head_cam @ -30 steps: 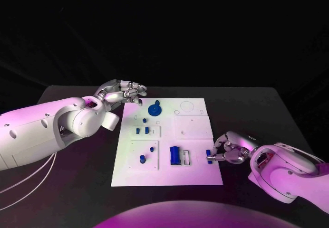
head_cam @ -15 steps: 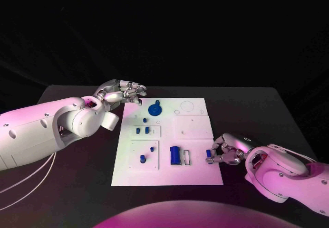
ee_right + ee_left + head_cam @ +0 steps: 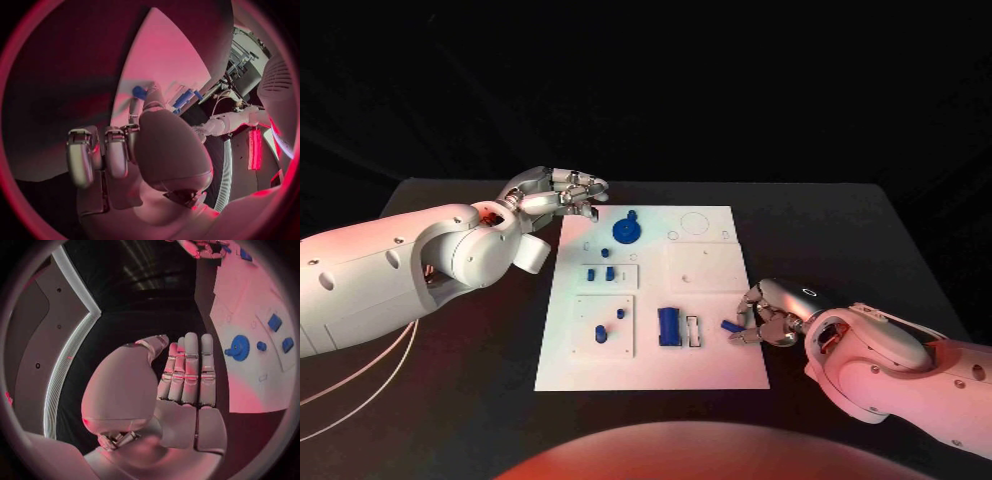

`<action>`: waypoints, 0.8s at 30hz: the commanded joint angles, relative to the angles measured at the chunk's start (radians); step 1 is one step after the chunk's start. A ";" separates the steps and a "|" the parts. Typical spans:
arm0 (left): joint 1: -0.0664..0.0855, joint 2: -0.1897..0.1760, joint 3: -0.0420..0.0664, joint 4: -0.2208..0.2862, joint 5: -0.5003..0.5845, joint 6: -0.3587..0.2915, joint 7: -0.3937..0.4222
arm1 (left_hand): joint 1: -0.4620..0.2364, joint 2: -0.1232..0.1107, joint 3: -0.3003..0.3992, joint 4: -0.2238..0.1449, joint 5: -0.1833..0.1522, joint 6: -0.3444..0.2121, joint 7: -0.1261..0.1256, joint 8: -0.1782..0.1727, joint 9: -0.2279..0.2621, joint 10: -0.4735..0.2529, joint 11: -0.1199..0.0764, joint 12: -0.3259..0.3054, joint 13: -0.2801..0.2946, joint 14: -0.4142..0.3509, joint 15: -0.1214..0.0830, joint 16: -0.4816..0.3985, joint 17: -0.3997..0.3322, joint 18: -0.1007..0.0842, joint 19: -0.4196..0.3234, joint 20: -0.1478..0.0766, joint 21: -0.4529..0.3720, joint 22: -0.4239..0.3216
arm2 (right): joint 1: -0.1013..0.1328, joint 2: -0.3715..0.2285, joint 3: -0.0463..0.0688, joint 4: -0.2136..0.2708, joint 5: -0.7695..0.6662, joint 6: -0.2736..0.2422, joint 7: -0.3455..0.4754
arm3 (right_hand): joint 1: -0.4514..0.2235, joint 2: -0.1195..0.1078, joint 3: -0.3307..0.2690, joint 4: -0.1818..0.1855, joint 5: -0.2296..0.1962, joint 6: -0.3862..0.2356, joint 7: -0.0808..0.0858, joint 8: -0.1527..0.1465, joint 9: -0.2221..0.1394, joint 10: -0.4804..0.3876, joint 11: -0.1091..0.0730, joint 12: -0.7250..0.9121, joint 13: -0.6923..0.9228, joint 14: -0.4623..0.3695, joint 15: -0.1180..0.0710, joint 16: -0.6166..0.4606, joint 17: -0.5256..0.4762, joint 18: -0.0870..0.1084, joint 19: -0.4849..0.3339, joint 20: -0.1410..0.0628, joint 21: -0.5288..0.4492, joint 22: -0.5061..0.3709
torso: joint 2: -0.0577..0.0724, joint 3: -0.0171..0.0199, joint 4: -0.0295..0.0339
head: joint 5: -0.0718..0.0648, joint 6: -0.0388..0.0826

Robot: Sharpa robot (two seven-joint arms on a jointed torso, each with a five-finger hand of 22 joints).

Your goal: Assemble the parts on the task board

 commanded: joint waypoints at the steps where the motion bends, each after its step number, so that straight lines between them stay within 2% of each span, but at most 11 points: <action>1: 0.000 0.001 0.001 0.003 -0.001 0.015 0.008 | -0.003 0.009 0.001 -0.006 0.006 -0.004 -0.001 0.006 0.001 -0.007 0.004 -0.003 0.001 -0.002 0.005 -0.006 0.000 0.010 0.002 0.005 -0.002 -0.001 | -0.012 0.003 -0.009 -0.005 -0.014 0.042 -0.020 | 0.176 0.107 0.085 0.007 0.052 0.019 0.001 -0.016 -0.230 0.029 -0.012 0.001 0.124 0.101 -0.009 -0.002 0.251 -0.007 0.105 -0.005 0.005 0.263 | -0.001 -0.0004 -0.0005 | 0.001 -0.001; 4: 0.000 0.001 0.001 0.003 -0.001 0.016 0.008 | -0.004 0.009 0.001 -0.007 0.006 -0.005 -0.001 0.006 0.001 -0.007 0.004 -0.003 0.001 -0.002 0.005 -0.006 0.001 0.010 0.002 0.005 -0.002 -0.001 | -0.012 0.004 -0.009 -0.002 -0.015 0.036 -0.025 | 0.167 0.061 0.200 0.008 0.085 0.027 0.007 -0.022 -0.232 0.028 -0.008 -0.001 0.124 0.101 -0.005 -0.001 0.252 -0.007 0.105 -0.002 0.005 0.263 | -0.001 -0.0004 0.0001 | 0.000 0.000; 6: 0.000 0.001 0.001 0.003 -0.001 0.016 0.008 | -0.004 0.009 0.001 -0.007 0.006 -0.005 -0.001 0.006 0.001 -0.007 0.004 -0.003 0.001 -0.002 0.005 -0.006 0.001 0.010 0.002 0.005 -0.002 -0.001 | -0.013 0.004 -0.009 0.001 -0.015 0.029 -0.028 | 0.107 -0.017 0.377 0.005 0.117 0.028 0.011 -0.021 -0.222 0.029 -0.007 -0.001 0.125 0.102 -0.002 -0.001 0.252 -0.007 0.105 0.001 0.005 0.263 | -0.001 -0.0005 0.0005 | 0.000 0.001; 8: 0.000 0.001 0.001 0.003 -0.001 0.016 0.009 | -0.004 0.009 0.001 -0.007 0.006 -0.005 -0.001 0.006 0.001 -0.007 0.004 -0.003 0.001 -0.002 0.005 -0.006 0.001 0.010 0.002 0.005 -0.002 -0.001 | -0.013 0.004 -0.009 0.005 -0.011 0.020 -0.030 | 0.002 -0.127 0.641 -0.014 0.129 0.023 0.011 -0.001 -0.189 0.034 -0.007 0.001 0.127 0.102 -0.002 -0.001 0.252 -0.007 0.105 0.002 0.005 0.263 | -0.001 -0.0005 0.0005 | 0.000 0.001; 9: 0.000 0.000 0.001 0.003 -0.001 0.016 0.008 | -0.004 0.009 0.001 -0.007 0.006 -0.005 -0.001 0.006 0.001 -0.007 0.004 -0.003 0.001 -0.002 0.005 -0.006 0.001 0.010 0.002 0.005 -0.002 -0.001 | -0.013 0.004 -0.009 0.008 -0.006 0.014 -0.031 | -0.028 -0.141 0.688 -0.027 0.131 0.020 0.009 0.007 -0.178 0.035 -0.007 0.002 0.127 0.101 -0.002 -0.001 0.252 -0.007 0.105 0.002 0.005 0.263 | -0.001 -0.0008 0.0007 | 0.001 0.000; 10: 0.000 0.000 0.001 0.003 -0.001 0.016 0.008 | -0.004 0.009 0.001 -0.007 0.006 -0.005 -0.001 0.006 0.001 -0.007 0.004 -0.003 0.001 -0.002 0.005 -0.006 0.001 0.010 0.002 0.005 -0.002 -0.001 | -0.013 0.003 -0.009 0.010 -0.003 0.010 -0.031 | -0.099 -0.165 0.782 -0.072 0.136 0.008 0.008 0.024 -0.152 0.037 -0.009 0.004 0.128 0.102 -0.003 -0.001 0.252 -0.007 0.105 0.001 0.005 0.263 | -0.001 -0.0008 0.0007 | 0.001 0.000; 13: 0.000 0.000 0.001 0.003 -0.001 0.015 0.008 | -0.004 0.009 0.001 -0.007 0.006 -0.005 -0.001 0.006 0.001 -0.007 0.004 -0.003 0.001 -0.002 0.005 -0.006 0.001 0.010 0.002 0.005 -0.002 -0.001 | -0.013 0.001 -0.009 0.019 0.006 -0.005 -0.030 | -0.189 -0.173 0.860 -0.133 0.152 -0.002 0.003 0.042 -0.124 0.040 -0.013 0.006 0.130 0.102 -0.007 -0.001 0.254 -0.007 0.105 0.000 0.005 0.263 | -0.001 -0.0014 0.0006 | 0.001 0.000; 15: 0.000 0.000 0.001 0.003 -0.001 0.015 0.008 | -0.004 0.009 0.001 -0.007 0.006 -0.005 -0.001 0.006 0.001 -0.007 0.004 -0.003 0.001 -0.002 0.005 -0.006 0.001 0.010 0.002 0.005 -0.002 -0.001 | -0.012 0.000 -0.009 0.027 0.012 -0.017 -0.030 | -0.210 -0.172 0.875 -0.145 0.153 -0.004 0.002 0.045 -0.119 0.042 -0.012 0.009 0.131 0.102 -0.007 0.000 0.254 -0.007 0.105 -0.002 0.005 0.263 | -0.001 -0.0015 0.0006 | 0.002 0.000; 16: 0.000 0.000 0.001 0.003 -0.001 0.015 0.008 | -0.004 0.009 0.001 -0.007 0.006 -0.005 -0.001 0.006 0.001 -0.007 0.004 -0.003 0.001 -0.002 0.005 -0.006 0.001 0.010 0.002 0.005 -0.002 -0.001 | -0.012 0.000 -0.008 0.030 0.014 -0.023 -0.030 | -0.239 -0.171 0.894 -0.165 0.151 -0.005 0.001 0.050 -0.111 0.043 -0.013 0.010 0.132 0.102 -0.008 0.000 0.255 -0.007 0.105 -0.003 0.005 0.263 | -0.001 -0.0016 0.0005 | 0.002 0.001; 24: 0.000 0.001 0.001 0.002 -0.001 0.015 0.008 | -0.004 0.010 0.002 -0.009 0.006 -0.005 -0.001 0.006 0.001 -0.007 0.004 -0.002 0.001 -0.002 0.005 -0.006 0.001 0.010 0.002 0.005 -0.002 -0.001 | 0.004 0.002 -0.007 0.059 0.067 -0.051 -0.030 | -0.316 -0.159 0.930 -0.182 0.146 -0.008 -0.002 0.051 -0.104 0.046 -0.015 0.013 0.135 0.103 -0.010 0.001 0.257 -0.007 0.105 -0.004 0.005 0.263 | -0.001 -0.0015 0.0011 | 0.005 0.001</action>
